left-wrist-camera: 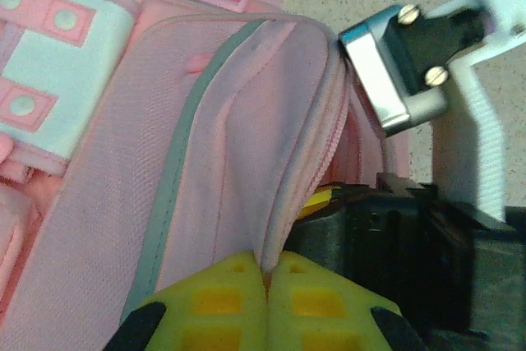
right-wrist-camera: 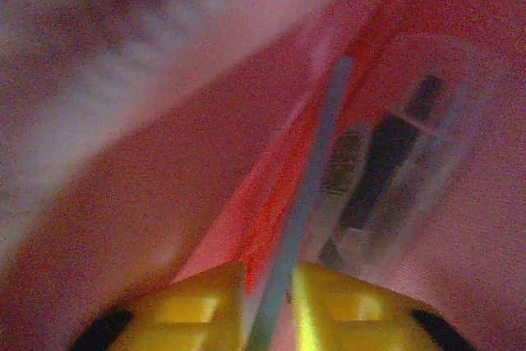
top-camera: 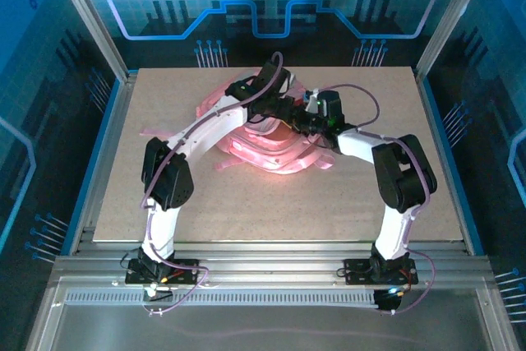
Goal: Pack the student bag
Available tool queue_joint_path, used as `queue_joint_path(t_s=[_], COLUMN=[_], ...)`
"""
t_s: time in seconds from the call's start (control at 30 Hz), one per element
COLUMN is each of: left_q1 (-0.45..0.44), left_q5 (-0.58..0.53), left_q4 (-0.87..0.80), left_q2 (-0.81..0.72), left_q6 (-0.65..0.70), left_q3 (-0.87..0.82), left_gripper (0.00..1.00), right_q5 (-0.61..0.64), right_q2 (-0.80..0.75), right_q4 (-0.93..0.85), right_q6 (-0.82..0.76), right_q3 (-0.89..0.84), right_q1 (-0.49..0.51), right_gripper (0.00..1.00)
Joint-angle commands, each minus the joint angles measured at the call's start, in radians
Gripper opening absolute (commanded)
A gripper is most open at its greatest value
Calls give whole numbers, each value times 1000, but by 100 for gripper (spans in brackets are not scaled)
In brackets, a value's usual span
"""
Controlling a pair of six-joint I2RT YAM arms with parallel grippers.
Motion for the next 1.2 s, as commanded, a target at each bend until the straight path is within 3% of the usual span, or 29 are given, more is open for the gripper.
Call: queue_joint_path(t_s=[0.0,0.17,0.23,0.3,0.4,0.53,0.73,0.9,1.17], left_q1=[-24,-24,-21,-17,-1,44,152,240,284], left_q5=[74,71,70,66,66,67,8,5,-22], left_q4=[97,123,127,130,135,183,280,372,511], left_q2=[-94,-83,-78,-77,-90,-159,-326,-428,-443], left_q6=[-26,-47,-59,-76,-108,-148,-201,-303,-369], left_q3=[-6,-17,-16,-19,-36,-136,-428,-689,-917], left_gripper=[0,2,12,38,59,73,79,81,80], right_q5=[53,121,168,220,306,412,502,590,666], right_q2=[-3,-136,-206,-282,-367,-467,-523,-507,-318], right_q4=[-31,-202,-322,-451,-641,-799,-935,-950,-940], right_q6=[42,-48,-115,-184,-279,-348,-354,-306,-219], right_q3=[-17,-60,-58,-53,-26,-14,21,38,167], right_q1=[14,-13,-22,-33,-45,-40,45,190,369], right_gripper=[33,51,56,63,66,67,67,67,67])
